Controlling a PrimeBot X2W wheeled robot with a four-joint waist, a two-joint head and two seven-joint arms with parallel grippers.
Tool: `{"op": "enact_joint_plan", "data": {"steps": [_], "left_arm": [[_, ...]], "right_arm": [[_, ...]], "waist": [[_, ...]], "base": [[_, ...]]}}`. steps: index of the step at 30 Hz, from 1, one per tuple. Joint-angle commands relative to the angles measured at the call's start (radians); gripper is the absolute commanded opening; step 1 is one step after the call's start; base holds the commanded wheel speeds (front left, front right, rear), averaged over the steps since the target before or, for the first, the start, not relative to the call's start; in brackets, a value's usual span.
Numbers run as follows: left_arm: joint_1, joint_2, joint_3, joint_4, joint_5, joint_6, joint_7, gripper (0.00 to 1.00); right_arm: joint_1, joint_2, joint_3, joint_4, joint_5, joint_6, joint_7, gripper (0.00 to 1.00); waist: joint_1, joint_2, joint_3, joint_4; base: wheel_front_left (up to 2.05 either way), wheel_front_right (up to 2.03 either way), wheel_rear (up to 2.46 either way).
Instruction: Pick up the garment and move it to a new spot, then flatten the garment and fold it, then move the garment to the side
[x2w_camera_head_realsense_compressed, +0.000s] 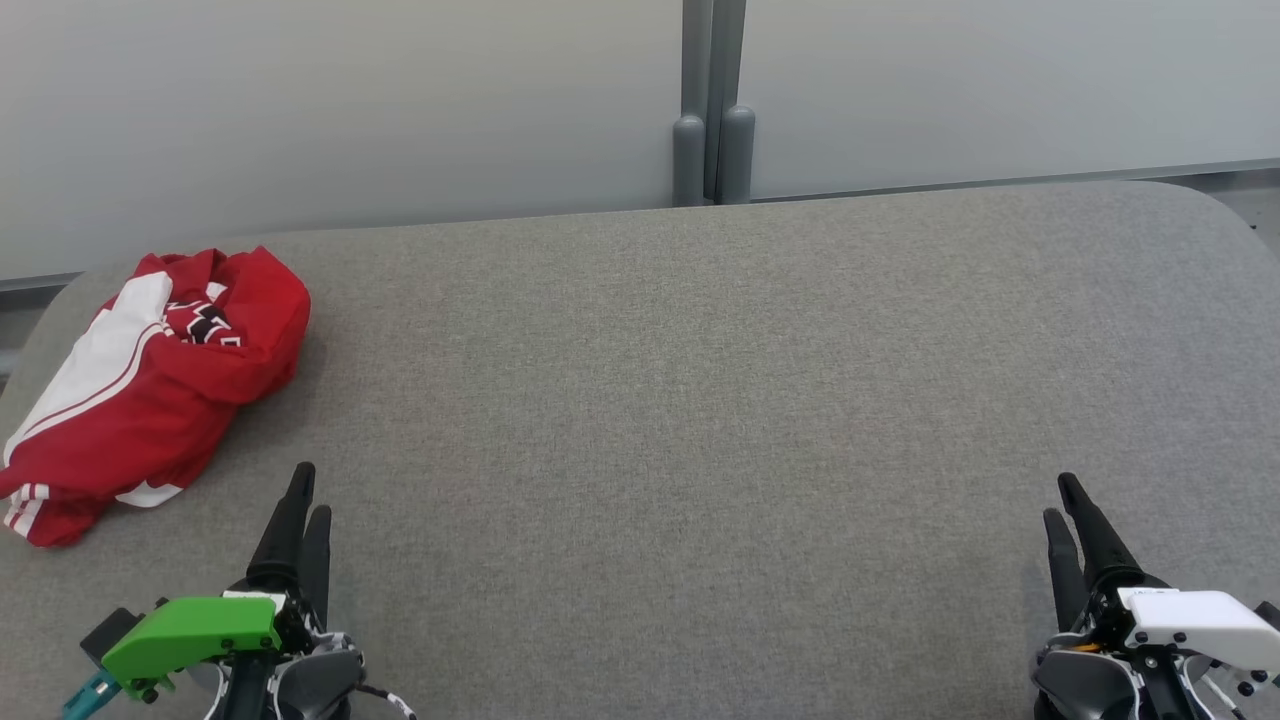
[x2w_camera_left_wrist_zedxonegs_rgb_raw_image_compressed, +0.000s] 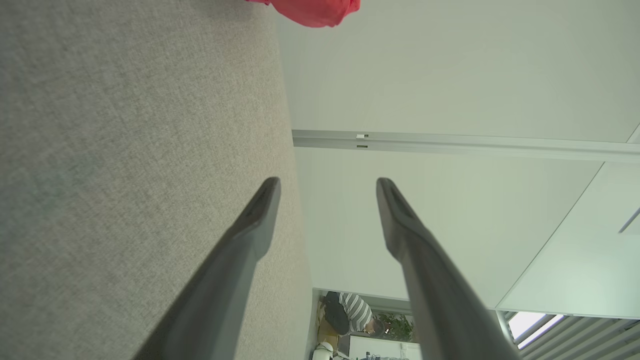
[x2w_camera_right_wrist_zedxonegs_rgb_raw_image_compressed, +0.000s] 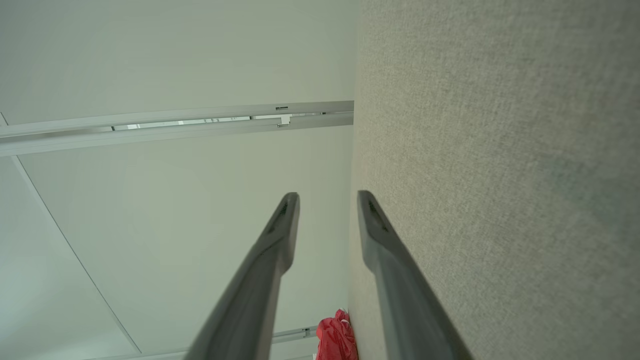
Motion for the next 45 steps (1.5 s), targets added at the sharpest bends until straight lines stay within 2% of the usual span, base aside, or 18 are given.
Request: {"op": "enact_joint_plan", "data": {"steps": [1,12,23,33,40,41,45], "left_arm": [[-0.006,0.001,-0.004,-0.01,0.002,0.0,-0.005,1.0],[0.029,0.002,-0.042,-0.076,0.055,0.008,-0.067,1.0],[0.055,0.004,-0.067,-0.162,0.212,0.03,-0.12,1.0],[0.07,0.005,-0.072,-0.229,0.397,0.056,-0.164,1.0],[0.086,0.006,-0.08,-0.268,0.599,0.064,-0.196,1.0],[0.086,0.006,-0.08,-0.268,0.599,0.064,-0.196,1.0],[0.096,0.006,-0.089,-0.282,0.717,0.06,-0.211,1.0]], "right_arm": [[-0.004,-0.002,0.004,-0.008,-0.001,0.0,-0.004,1.0],[0.01,-0.005,0.033,-0.037,-0.051,0.0,-0.054,1.0],[0.019,-0.007,0.037,-0.103,-0.212,0.0,-0.097,1.0],[0.029,-0.009,0.068,-0.173,-0.45,0.0,-0.133,1.0],[0.036,-0.01,0.092,-0.206,-0.631,0.0,-0.159,1.0],[0.036,-0.01,0.092,-0.206,-0.631,0.0,-0.159,1.0],[0.04,-0.011,0.099,-0.216,-0.717,0.001,-0.17,1.0]], "waist": [[0.0,0.0,0.0,0.0],[0.0,0.0006,-0.001,0.0],[0.0,0.0011,-0.004,0.0],[0.0,0.0016,-0.004,0.001],[0.0,0.0019,-0.001,0.002],[0.0,0.0019,-0.001,0.002],[0.0,0.0021,0.0,0.003]], "base": [[0.0,0.0,0.0],[0.0,0.0,0.0],[0.0,0.0,0.0],[0.0,0.0,0.0],[0.0,0.0,0.0],[0.0,0.0,0.0],[0.0,0.0,0.0]]}}
